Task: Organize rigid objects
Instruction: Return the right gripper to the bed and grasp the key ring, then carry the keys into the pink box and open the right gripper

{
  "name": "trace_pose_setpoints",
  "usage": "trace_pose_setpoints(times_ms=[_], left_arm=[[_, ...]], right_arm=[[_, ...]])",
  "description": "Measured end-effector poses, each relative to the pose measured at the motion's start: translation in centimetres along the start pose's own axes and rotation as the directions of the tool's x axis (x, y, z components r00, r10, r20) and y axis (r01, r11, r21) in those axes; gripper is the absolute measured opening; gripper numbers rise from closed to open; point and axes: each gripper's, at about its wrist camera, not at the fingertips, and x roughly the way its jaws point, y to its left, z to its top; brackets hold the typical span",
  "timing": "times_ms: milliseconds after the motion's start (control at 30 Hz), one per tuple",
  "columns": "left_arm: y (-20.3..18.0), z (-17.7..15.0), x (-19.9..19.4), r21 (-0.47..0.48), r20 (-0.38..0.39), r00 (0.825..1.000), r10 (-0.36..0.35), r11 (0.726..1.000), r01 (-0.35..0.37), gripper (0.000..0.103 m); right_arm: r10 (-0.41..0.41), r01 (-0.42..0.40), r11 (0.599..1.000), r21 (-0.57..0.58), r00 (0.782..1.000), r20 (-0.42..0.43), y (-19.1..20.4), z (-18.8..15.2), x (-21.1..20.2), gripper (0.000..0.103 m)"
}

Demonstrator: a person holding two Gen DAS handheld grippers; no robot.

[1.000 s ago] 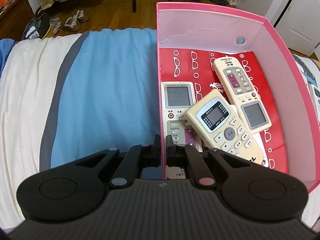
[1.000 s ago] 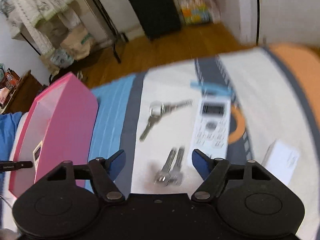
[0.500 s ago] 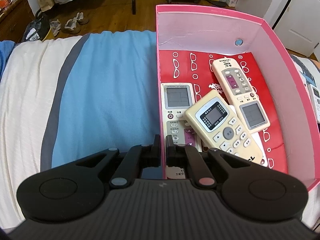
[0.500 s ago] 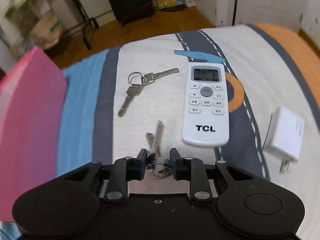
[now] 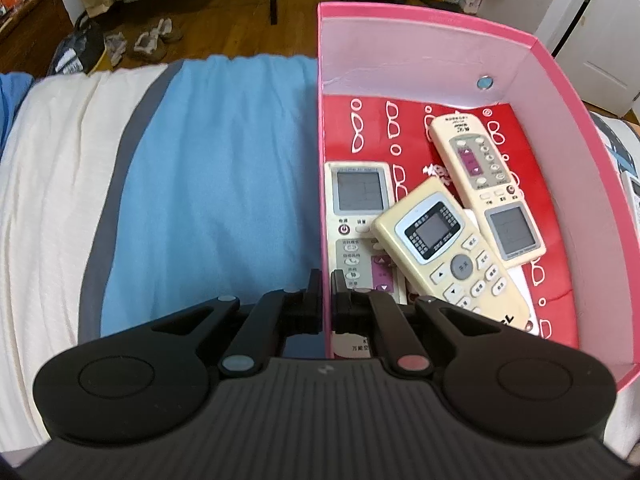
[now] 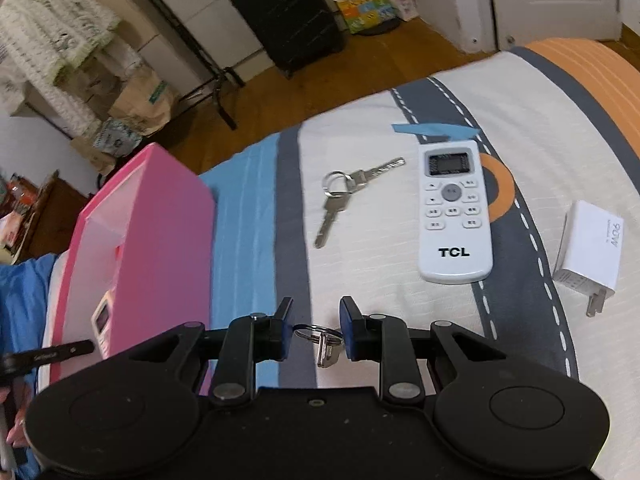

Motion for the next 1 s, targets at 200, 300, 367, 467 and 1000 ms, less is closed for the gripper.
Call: trace_pose_setpoints(times_ms=[200,300,367,467,1000], left_arm=[[-0.1,-0.1,-0.1,-0.005,0.0,1.0,0.002,1.0,-0.002,0.002],[-0.2,-0.2,-0.3,0.0,0.003,1.0,0.008,1.0,-0.008,0.002],[-0.3,-0.2,-0.4,0.002,0.003,1.0,0.013,1.0,-0.013,0.002],[-0.3,-0.3,-0.4,0.0,0.004,1.0,0.015,1.0,-0.015,0.002],[-0.4,-0.4,-0.4,0.008,0.006,1.0,0.008,1.0,-0.008,0.002]], right_arm=[[0.064,-0.063,0.997,-0.047,0.998,0.008,1.8,-0.4,-1.7,0.028],[0.12,-0.118,0.989,-0.083,0.993,0.019,3.4,-0.7,-3.3,0.028],[0.162,-0.158,0.98,-0.117,0.986,0.025,4.8,-0.8,-4.4,0.028],[0.203,-0.194,0.966,-0.169,0.979,0.036,7.0,-1.0,-5.7,0.028],[0.302,-0.292,0.897,-0.332,0.953,-0.021,15.2,-1.1,-6.9,0.028]])
